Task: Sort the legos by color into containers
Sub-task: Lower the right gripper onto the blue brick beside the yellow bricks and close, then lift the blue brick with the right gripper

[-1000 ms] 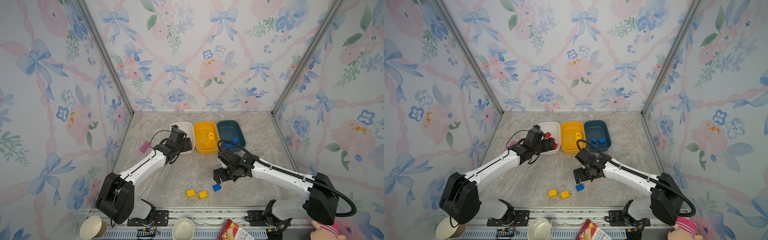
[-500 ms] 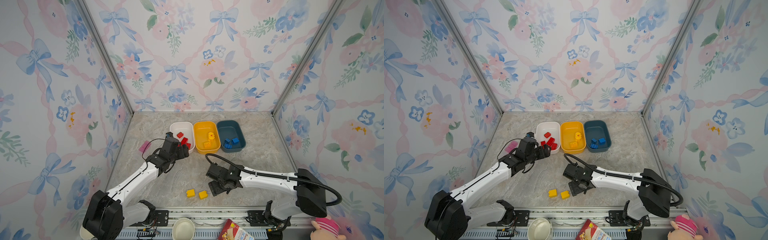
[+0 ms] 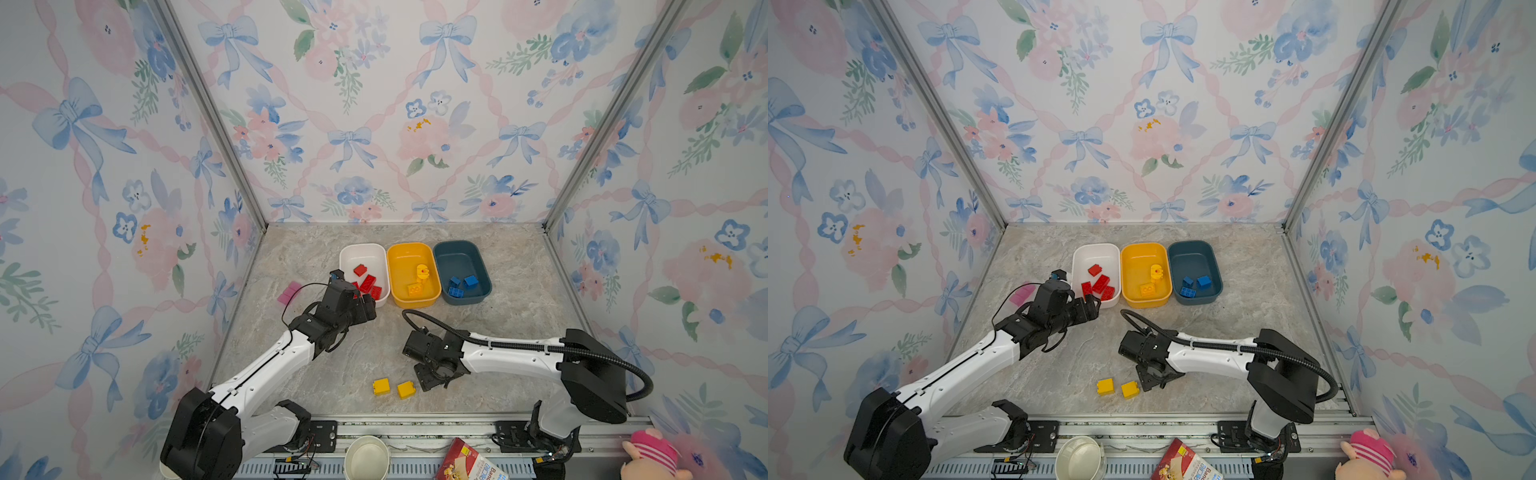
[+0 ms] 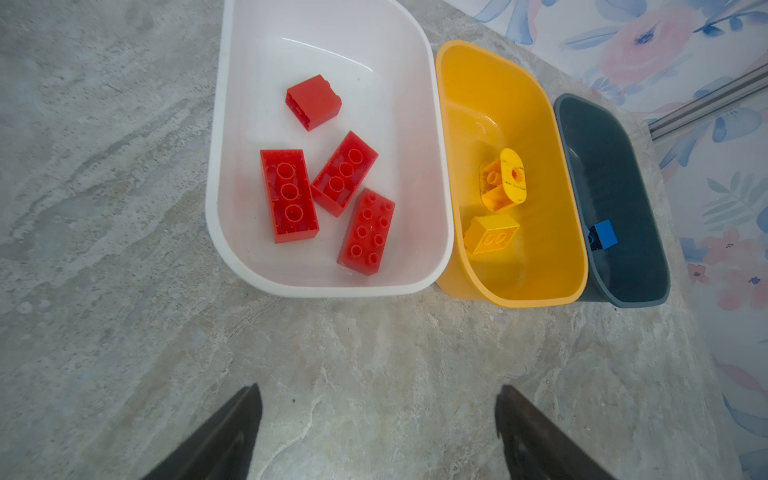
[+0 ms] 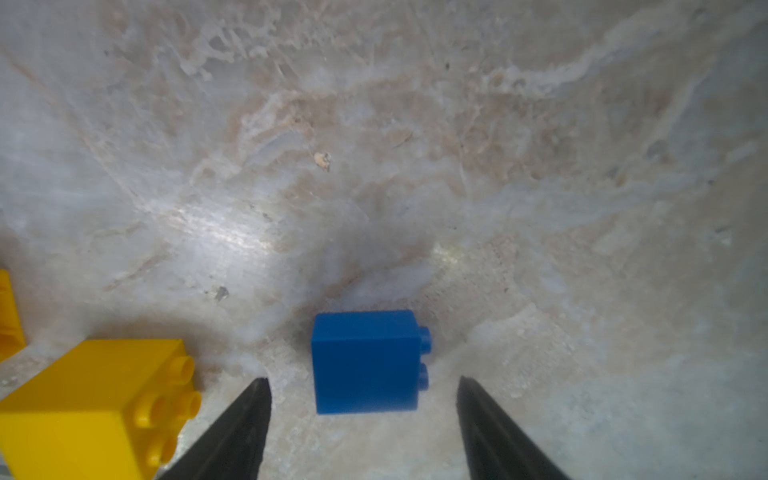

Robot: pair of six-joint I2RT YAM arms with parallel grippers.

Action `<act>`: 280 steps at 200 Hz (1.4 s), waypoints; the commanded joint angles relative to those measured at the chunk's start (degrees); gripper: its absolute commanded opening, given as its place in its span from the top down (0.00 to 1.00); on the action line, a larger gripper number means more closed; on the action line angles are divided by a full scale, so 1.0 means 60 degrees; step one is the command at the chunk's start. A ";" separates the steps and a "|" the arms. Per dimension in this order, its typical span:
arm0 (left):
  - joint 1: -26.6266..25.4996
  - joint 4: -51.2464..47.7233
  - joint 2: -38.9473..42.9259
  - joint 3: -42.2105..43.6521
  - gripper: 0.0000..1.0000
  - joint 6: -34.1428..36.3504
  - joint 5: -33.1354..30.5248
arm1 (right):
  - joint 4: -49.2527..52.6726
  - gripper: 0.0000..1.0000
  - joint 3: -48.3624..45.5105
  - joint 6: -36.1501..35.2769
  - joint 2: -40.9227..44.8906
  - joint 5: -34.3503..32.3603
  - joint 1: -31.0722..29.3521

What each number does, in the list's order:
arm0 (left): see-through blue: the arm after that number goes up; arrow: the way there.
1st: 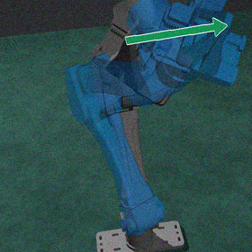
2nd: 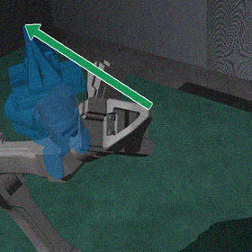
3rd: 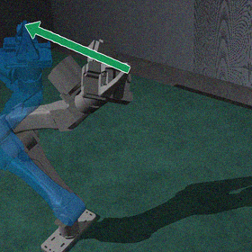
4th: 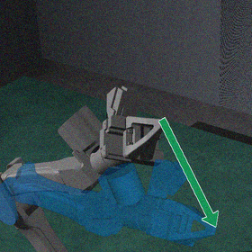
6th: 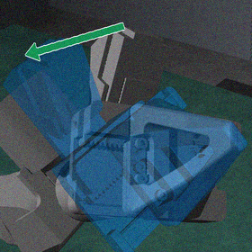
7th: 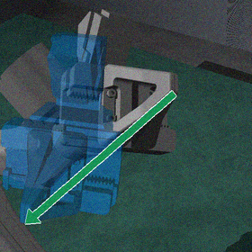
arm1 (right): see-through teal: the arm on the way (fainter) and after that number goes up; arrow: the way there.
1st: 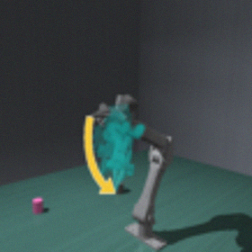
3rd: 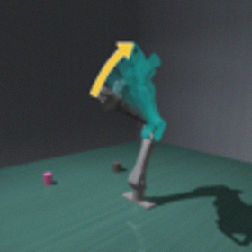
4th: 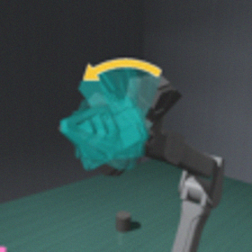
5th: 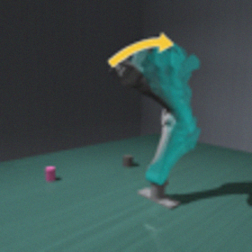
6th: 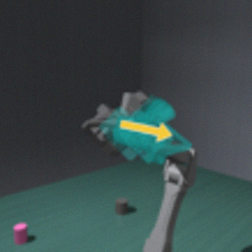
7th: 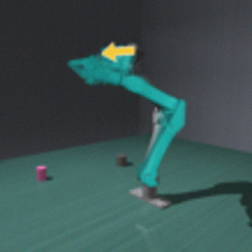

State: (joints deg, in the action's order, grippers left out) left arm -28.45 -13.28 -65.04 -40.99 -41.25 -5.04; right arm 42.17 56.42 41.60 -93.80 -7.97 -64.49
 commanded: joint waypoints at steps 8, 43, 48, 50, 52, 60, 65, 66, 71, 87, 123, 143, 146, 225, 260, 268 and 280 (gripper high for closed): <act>-0.0020 0.0104 0.0266 0.0196 0.10 -0.0142 0.0007 | -0.0160 0.29 0.0138 0.0141 -0.0118 0.0085 0.0233; -0.0017 0.0106 0.0362 0.0225 0.10 -0.0146 -0.0050 | -0.0378 0.35 0.0116 0.0033 -0.0470 0.0345 0.0415; -0.0013 0.0098 0.0369 0.0231 0.10 -0.0141 -0.0053 | -0.0378 0.35 0.0117 0.0021 -0.0494 0.0360 0.0420; -0.0007 0.0102 0.0374 0.0238 0.10 -0.0155 -0.0061 | -0.0382 0.35 0.0110 0.0012 -0.0517 0.0361 0.0424; -0.0005 0.0096 0.0382 0.0240 0.09 -0.0155 -0.0067 | -0.0379 0.35 0.0116 0.0010 -0.0533 0.0361 0.0422; -0.0011 0.0104 0.0391 0.0240 0.09 -0.0156 -0.0068 | -0.0378 0.36 0.0118 -0.0009 -0.0585 0.0383 0.0421; -0.0006 0.0091 0.0385 0.0240 0.09 -0.0158 -0.0069 | -0.0372 0.36 0.0118 -0.0020 -0.0616 0.0383 0.0435; -0.0006 0.0097 0.0383 0.0240 0.09 -0.0157 -0.0069 | -0.0368 0.36 0.0118 -0.0013 -0.0614 0.0387 0.0435; -0.0007 0.0093 0.0395 0.0240 0.09 -0.0166 -0.0068 | -0.0364 0.37 0.0118 -0.0021 -0.0645 0.0392 0.0441; -0.0010 0.0099 0.0396 0.0240 0.09 -0.0185 -0.0054 | -0.0364 0.40 0.0096 -0.0005 -0.0735 0.0394 0.0447; -0.0014 0.0092 0.0394 0.0240 0.09 -0.0196 -0.0068 | -0.0439 0.50 0.0007 0.0068 -0.0776 0.0378 0.0436; -0.0005 0.0089 0.0474 0.0551 0.09 -0.0234 -0.0090 | -0.0408 0.55 0.0006 0.0090 -0.0777 0.0361 0.0441; -0.0007 0.0091 0.0487 0.0561 0.09 -0.0237 -0.0093 | -0.0408 0.56 0.0001 0.0105 -0.0774 0.0350 0.0436; -0.0005 0.0089 0.0615 0.0739 0.09 -0.0324 -0.0126 | 0.0202 0.62 0.0457 -0.0005 0.0104 -0.0027 0.0715; -0.0017 0.0097 0.0615 0.0692 0.09 -0.0289 -0.0072 | 0.0498 0.62 0.0860 -0.0423 0.0805 -0.0166 0.1519; -0.0027 0.0090 0.0592 0.0680 0.09 -0.0276 -0.0048 | 0.0515 0.62 0.0961 -0.0573 0.0938 -0.0163 0.1780; -0.0027 0.0091 0.0573 0.0689 0.09 -0.0258 -0.0025 | 0.0543 0.62 0.1112 -0.0848 0.1105 -0.0159 0.2219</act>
State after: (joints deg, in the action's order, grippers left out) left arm -28.45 -12.91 -62.28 -36.75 -42.72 -5.08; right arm 42.85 60.64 39.86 -90.08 -7.40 -55.24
